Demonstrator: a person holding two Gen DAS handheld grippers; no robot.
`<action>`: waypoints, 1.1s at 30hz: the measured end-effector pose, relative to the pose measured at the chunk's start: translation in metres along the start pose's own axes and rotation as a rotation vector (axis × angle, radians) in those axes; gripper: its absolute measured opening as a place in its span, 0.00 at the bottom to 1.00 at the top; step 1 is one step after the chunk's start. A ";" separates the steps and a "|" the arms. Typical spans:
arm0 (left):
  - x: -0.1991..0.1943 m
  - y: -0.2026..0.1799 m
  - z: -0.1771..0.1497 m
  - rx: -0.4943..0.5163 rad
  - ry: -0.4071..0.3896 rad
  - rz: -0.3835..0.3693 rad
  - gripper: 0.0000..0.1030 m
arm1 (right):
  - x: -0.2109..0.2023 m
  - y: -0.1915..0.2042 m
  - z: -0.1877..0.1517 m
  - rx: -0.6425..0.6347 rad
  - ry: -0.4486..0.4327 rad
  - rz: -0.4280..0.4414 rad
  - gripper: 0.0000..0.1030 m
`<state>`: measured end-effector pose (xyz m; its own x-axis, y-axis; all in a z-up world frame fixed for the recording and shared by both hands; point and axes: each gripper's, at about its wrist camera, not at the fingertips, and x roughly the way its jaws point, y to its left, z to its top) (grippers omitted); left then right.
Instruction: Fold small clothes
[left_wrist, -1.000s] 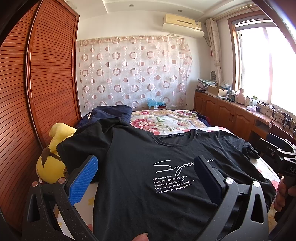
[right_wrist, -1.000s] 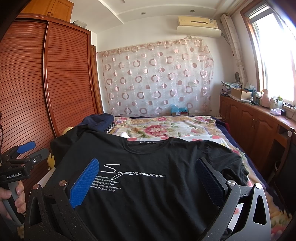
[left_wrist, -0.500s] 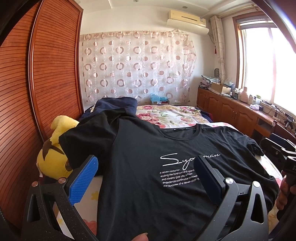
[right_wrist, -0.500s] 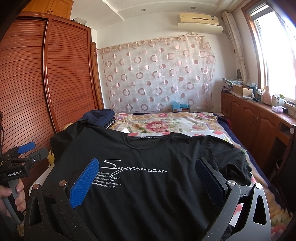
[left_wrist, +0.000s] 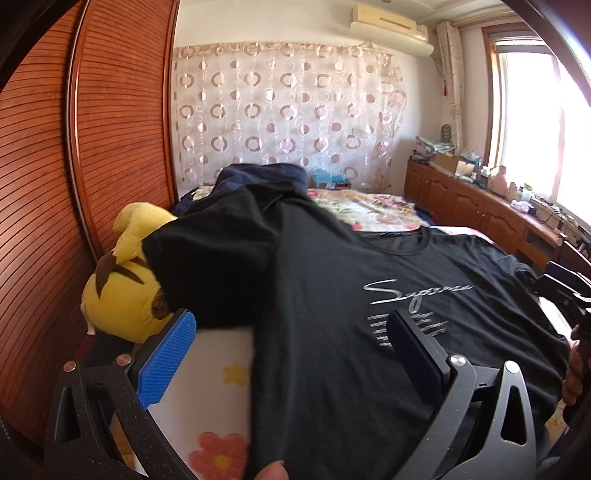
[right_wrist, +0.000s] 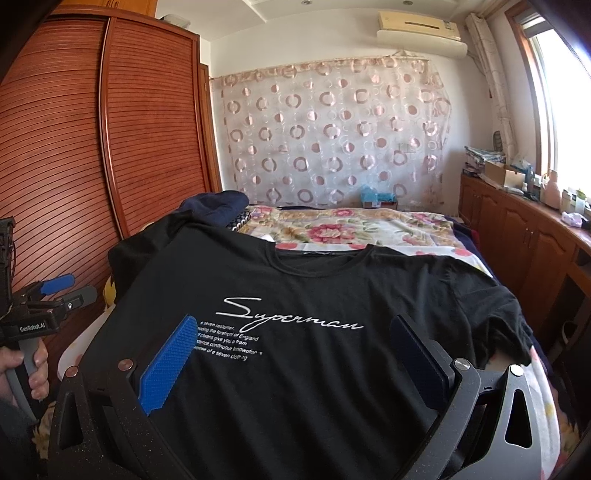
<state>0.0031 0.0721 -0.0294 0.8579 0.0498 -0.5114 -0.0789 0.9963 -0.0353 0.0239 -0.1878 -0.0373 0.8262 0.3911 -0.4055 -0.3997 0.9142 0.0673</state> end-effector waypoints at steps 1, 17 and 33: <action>0.003 0.005 0.000 0.001 0.008 0.013 1.00 | 0.002 -0.001 0.000 -0.001 0.005 0.006 1.00; 0.039 0.084 0.002 -0.063 0.065 0.031 0.91 | 0.027 -0.006 0.003 -0.043 0.105 0.100 1.00; 0.095 0.146 0.047 -0.213 0.088 -0.023 0.68 | 0.033 -0.018 0.006 -0.062 0.146 0.134 1.00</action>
<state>0.0969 0.2258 -0.0422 0.8139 0.0112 -0.5809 -0.1728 0.9592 -0.2236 0.0606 -0.1912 -0.0466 0.6994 0.4854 -0.5246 -0.5300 0.8446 0.0749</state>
